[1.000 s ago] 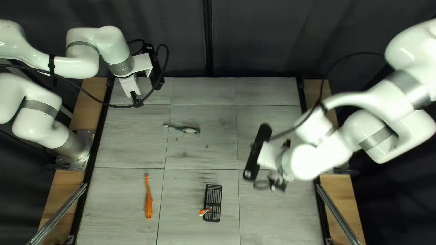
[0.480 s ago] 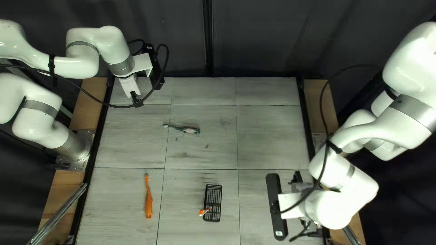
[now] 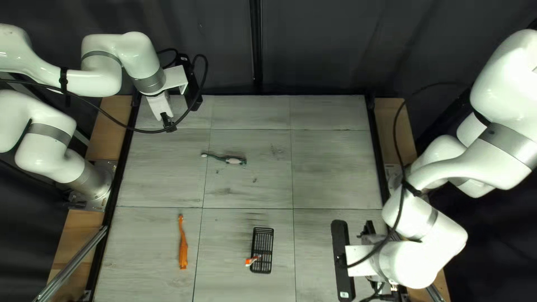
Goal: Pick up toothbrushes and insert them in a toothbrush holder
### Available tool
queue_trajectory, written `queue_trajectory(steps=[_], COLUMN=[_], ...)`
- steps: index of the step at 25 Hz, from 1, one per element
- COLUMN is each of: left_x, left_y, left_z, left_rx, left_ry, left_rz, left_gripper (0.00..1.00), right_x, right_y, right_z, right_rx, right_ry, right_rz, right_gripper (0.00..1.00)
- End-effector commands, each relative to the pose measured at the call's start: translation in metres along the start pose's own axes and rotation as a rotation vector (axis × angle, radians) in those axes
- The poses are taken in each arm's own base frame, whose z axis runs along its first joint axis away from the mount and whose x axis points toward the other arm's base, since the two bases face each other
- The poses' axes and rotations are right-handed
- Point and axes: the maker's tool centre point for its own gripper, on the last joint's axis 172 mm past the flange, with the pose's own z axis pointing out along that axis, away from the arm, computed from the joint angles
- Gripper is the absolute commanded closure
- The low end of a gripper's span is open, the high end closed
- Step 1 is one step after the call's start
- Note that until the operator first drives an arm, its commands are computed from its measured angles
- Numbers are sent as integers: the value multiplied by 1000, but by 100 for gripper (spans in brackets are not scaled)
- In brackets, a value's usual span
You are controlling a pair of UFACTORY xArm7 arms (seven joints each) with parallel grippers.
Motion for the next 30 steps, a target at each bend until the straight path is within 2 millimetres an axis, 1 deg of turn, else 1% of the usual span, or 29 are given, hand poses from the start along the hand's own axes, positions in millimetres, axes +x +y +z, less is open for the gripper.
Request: queue_trajectory(steps=[1, 2, 4, 5, 6, 7, 10, 12, 15, 20, 24, 26, 29, 30], left_x=[12, 18, 26, 32, 35, 38, 46, 51, 56, 66, 73, 78, 92, 100], left_y=[42, 54, 71, 83, 88, 96, 102, 103, 96, 80, 75, 76, 85, 90], left_z=[51, 62, 78, 91, 98, 109, 124, 131, 140, 147, 155, 155, 151, 150], left_rx=[-12, -17, -24, -28, -30, -31, -32, -23, -7, 31, 65, 73, 80, 82], left_ry=[47, 60, 75, 83, 83, 79, 66, 56, 48, 63, 67, 71, 82, 85], left_rz=[188, 241, 302, 352, 378, 422, 498, 533, 543, 488, 444, 422, 412, 414], left_gripper=[0, 0, 0, 0, 0, 0, 0, 0, 0, 0, 0, 0, 0, 0], right_x=[0, 0, 0, 0, 0, 0, 0, 0, 0, 0, 0, 0, 0, 0], right_y=[0, 0, 0, 0, 0, 0, 0, 0, 0, 0, 0, 0, 0, 0], right_z=[0, 0, 0, 0, 0, 0, 0, 0, 0, 0, 0, 0, 0, 0], right_rx=[0, 0, 0, 0, 0, 0, 0, 0, 0, 0, 0, 0, 0, 0], right_ry=[0, 0, 0, 0, 0, 0, 0, 0, 0, 0, 0, 0, 0, 0], right_rz=[0, 0, 0, 0, 0, 0, 0, 0, 0, 0, 0, 0, 0, 0], right_gripper=[0, 0, 0, 0, 0, 0, 0, 0, 0, 0, 0, 0, 0, 0])
